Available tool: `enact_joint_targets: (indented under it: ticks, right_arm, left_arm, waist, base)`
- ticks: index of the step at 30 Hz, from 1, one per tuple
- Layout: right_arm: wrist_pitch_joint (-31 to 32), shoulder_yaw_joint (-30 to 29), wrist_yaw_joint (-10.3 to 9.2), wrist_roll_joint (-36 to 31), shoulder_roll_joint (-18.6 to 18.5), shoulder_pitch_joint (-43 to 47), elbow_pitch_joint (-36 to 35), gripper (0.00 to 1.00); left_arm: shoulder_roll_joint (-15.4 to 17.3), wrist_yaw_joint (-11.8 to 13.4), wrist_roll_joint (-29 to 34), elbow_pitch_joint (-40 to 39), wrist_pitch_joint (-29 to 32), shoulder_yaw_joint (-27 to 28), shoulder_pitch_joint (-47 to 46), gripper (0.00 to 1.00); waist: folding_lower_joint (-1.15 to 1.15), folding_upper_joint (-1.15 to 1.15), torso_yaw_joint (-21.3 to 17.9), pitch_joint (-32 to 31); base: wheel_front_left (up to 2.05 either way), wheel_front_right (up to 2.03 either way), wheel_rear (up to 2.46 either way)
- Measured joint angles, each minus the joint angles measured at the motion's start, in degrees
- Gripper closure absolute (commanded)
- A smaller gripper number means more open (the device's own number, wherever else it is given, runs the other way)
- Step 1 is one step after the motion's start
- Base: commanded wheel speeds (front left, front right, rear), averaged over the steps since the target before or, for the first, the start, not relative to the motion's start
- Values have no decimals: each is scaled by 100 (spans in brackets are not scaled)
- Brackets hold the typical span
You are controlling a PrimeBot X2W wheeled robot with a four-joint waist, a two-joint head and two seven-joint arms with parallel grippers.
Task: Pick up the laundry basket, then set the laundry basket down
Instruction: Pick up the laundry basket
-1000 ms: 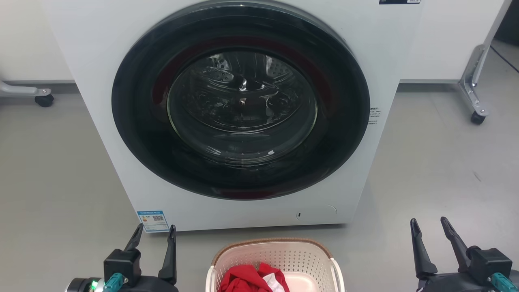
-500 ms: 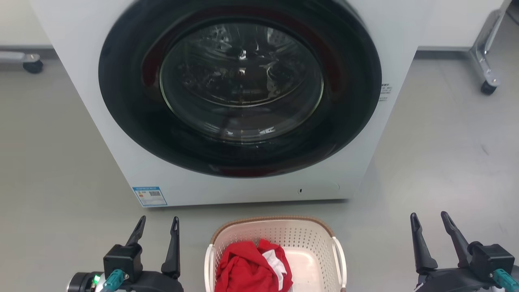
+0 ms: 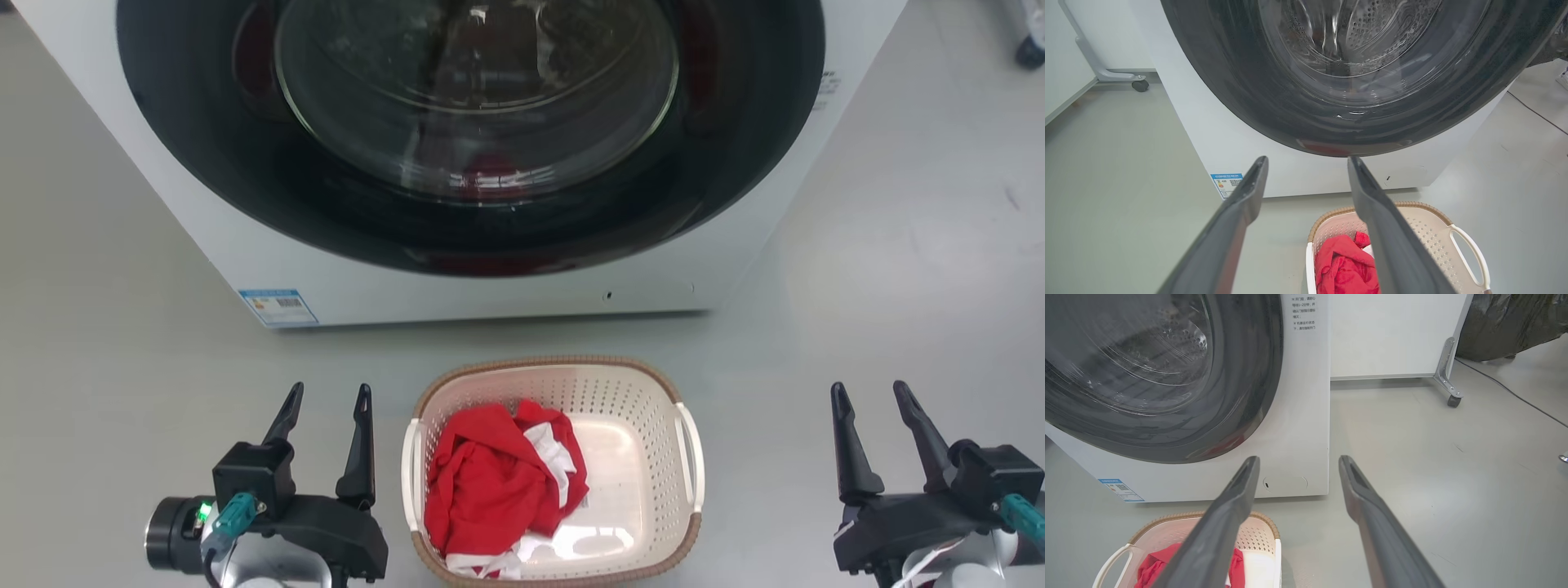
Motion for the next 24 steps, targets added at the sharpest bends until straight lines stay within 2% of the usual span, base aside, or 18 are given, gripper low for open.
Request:
enact_joint_targets:
  ticks: [24]
  right_arm:
    - [104, 129, 115, 108, 299, -925, 699, 0]
  left_arm:
    - [-243, -257, -257, 979, -110, -68, -876, 0]
  waist:
    - [0, 0, 31, 1750]
  base:
    - [0, 0, 0]
